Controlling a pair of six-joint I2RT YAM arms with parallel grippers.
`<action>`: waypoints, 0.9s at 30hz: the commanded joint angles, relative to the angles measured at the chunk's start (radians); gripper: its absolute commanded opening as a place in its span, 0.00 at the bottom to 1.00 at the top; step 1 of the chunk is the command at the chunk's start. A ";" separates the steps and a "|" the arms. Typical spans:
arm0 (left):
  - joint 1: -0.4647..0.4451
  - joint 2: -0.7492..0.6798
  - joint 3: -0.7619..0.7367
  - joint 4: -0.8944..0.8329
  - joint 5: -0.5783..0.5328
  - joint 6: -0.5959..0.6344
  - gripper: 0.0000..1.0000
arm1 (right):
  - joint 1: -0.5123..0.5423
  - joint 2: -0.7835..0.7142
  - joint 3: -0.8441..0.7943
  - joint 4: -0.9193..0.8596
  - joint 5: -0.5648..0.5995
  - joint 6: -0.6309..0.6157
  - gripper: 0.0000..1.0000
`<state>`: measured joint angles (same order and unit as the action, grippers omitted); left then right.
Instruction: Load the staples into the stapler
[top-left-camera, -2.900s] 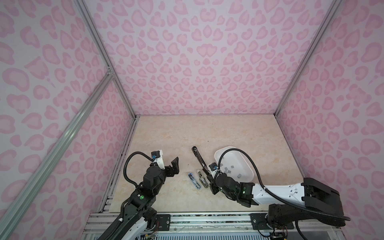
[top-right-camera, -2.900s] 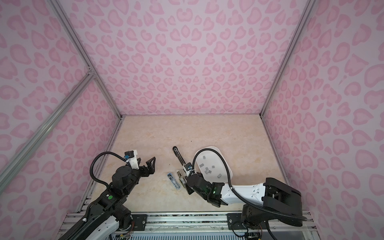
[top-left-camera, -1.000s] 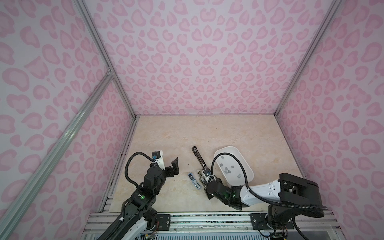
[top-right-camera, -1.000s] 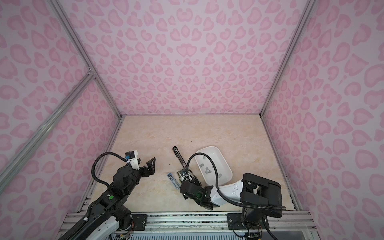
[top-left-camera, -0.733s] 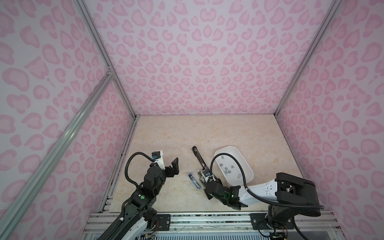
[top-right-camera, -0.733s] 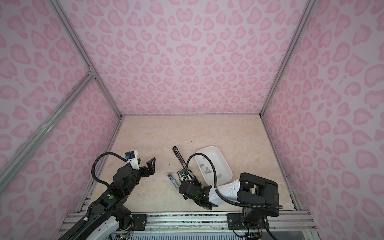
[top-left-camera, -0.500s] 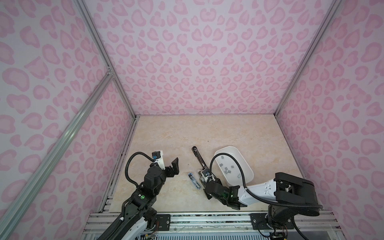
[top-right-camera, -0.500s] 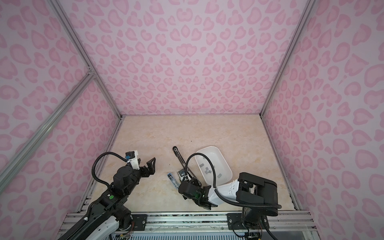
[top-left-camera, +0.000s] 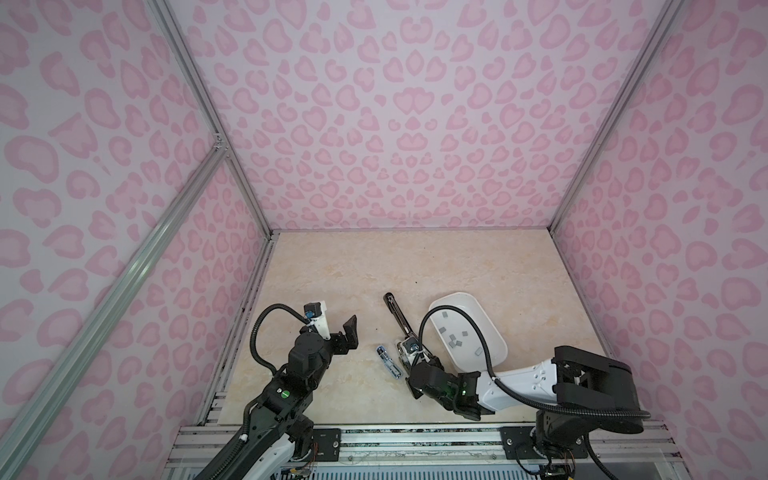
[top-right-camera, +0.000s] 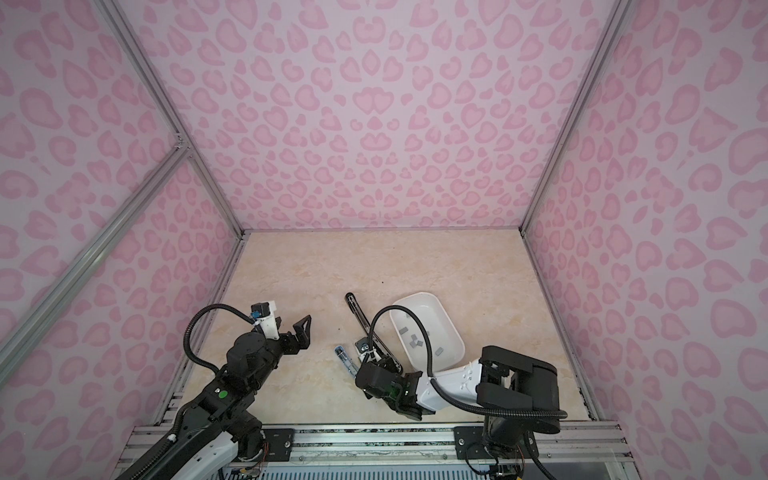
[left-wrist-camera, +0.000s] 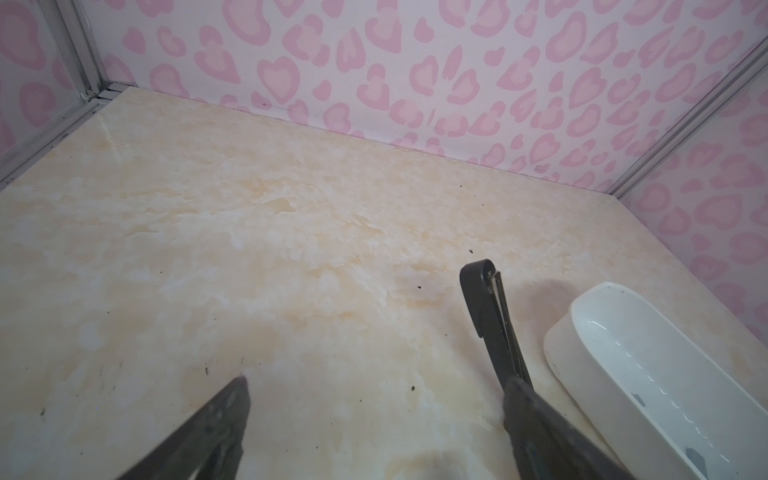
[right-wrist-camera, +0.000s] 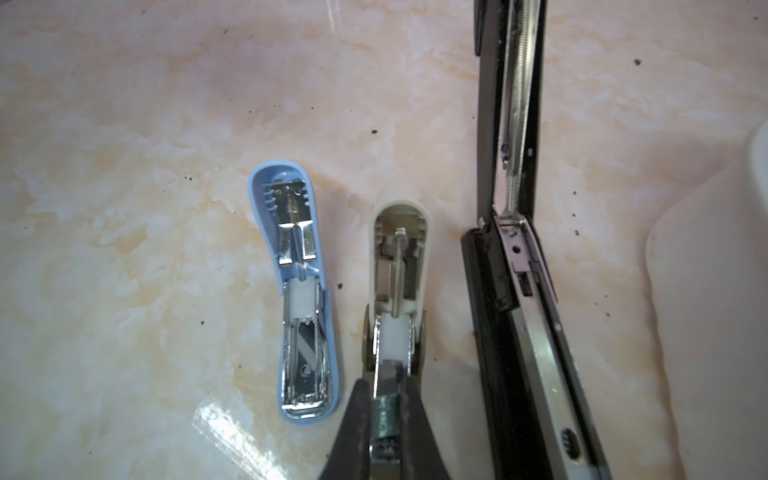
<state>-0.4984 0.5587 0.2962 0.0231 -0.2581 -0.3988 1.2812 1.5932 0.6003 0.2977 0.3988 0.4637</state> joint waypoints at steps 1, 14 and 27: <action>0.001 -0.003 0.006 0.026 -0.001 0.004 0.96 | 0.002 0.005 0.004 -0.010 0.031 -0.003 0.05; 0.001 -0.011 0.006 0.023 -0.001 0.005 0.96 | 0.002 0.031 0.011 -0.014 0.046 0.001 0.04; 0.001 -0.010 0.005 0.024 -0.003 0.004 0.96 | 0.002 0.050 0.010 -0.010 0.046 0.009 0.04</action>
<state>-0.4984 0.5495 0.2962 0.0231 -0.2581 -0.3988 1.2827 1.6348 0.6094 0.2932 0.4271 0.4637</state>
